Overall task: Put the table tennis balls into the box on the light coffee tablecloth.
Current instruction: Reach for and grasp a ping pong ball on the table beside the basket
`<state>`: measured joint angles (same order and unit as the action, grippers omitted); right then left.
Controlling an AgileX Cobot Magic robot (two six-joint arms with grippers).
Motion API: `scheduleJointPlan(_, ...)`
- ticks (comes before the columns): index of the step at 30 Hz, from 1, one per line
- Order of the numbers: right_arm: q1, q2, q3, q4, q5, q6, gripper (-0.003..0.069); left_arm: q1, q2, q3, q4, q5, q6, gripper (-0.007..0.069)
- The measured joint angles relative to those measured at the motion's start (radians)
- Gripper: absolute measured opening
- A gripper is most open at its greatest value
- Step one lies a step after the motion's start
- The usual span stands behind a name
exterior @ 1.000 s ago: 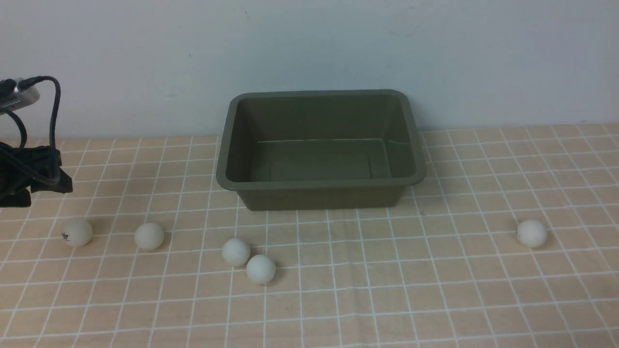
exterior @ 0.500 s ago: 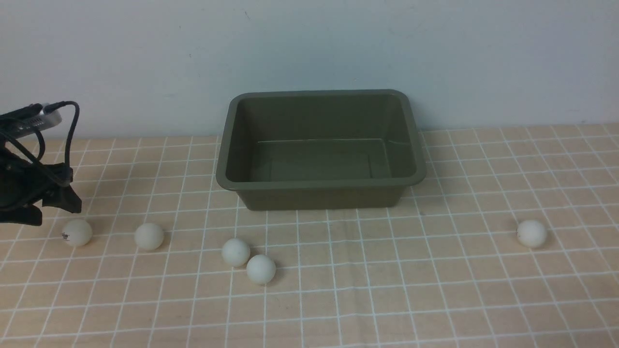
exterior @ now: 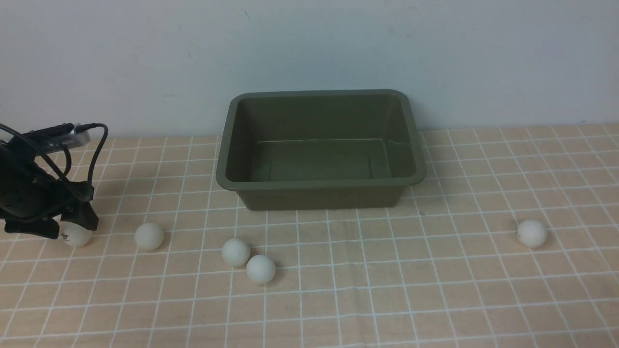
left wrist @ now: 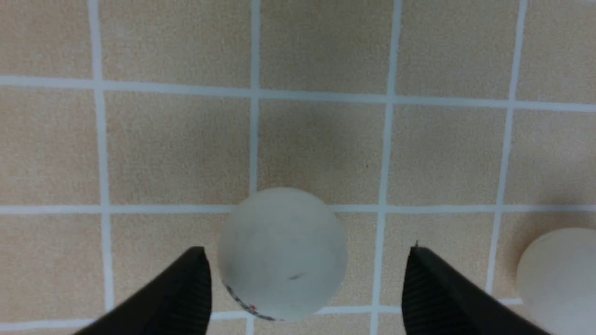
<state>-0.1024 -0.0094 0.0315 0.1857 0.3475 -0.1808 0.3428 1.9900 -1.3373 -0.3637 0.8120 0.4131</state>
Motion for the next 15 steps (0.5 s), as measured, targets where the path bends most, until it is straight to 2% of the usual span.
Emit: scheduleJointPlan(15,0.000,0.000,0.000,0.000,0.000,0.000,-0.0019,0.000,0.006,0.000,0.007,-0.033,0.000,0.0459)
